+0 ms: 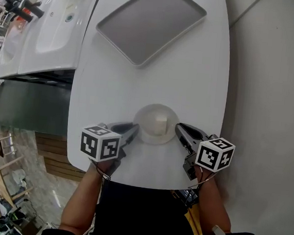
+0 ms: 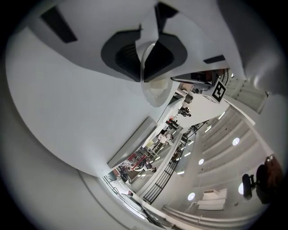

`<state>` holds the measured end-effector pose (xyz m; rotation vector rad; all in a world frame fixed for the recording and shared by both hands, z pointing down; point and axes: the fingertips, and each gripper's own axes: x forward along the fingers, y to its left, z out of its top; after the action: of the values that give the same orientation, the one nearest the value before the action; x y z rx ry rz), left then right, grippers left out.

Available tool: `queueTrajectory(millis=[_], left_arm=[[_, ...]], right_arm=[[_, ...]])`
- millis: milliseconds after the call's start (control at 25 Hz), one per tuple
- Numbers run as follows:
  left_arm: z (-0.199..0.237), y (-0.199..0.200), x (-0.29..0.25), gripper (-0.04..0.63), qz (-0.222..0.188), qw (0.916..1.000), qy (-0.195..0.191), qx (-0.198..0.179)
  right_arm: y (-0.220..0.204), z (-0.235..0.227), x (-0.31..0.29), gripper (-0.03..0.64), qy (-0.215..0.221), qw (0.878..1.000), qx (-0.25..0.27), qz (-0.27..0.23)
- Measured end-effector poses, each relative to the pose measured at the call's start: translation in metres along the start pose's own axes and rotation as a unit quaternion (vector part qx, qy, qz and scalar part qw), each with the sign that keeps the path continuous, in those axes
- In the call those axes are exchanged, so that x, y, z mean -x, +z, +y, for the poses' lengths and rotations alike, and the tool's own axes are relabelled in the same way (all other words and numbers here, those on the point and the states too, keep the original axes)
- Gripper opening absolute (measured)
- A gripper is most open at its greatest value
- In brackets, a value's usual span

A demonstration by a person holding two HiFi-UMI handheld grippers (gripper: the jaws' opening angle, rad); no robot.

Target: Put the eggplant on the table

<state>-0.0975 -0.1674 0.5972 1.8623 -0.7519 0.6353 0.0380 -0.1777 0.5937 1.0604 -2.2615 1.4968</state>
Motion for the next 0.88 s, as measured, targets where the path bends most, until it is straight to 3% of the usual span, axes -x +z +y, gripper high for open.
queueTrajectory(millis=[160,400,640,800,880], left_arm=[[0.002,0.0,-0.003,0.044,0.007,0.9997,0.016,-0.019],[0.006,-0.002,-0.004,0.069,0.029,0.9962,0.053,-0.063],[0.013,-0.002,-0.009,0.084,0.048,0.9918,0.081,-0.086],[0.015,-0.001,-0.009,0.091,0.049,0.9901,0.093,-0.093],[0.017,-0.001,-0.009,0.091,0.04,0.9923,0.086,-0.08]], right_arm=[[0.0,-0.003,-0.004,0.018,-0.038,0.997,0.063,0.027],[0.002,-0.001,-0.011,0.034,-0.094,0.98,0.168,0.059],[0.005,-0.003,-0.022,0.041,-0.146,0.953,0.254,0.08],[0.005,0.002,-0.026,0.044,-0.18,0.923,0.327,0.095],[0.005,0.001,-0.029,0.044,-0.183,0.919,0.336,0.096]])
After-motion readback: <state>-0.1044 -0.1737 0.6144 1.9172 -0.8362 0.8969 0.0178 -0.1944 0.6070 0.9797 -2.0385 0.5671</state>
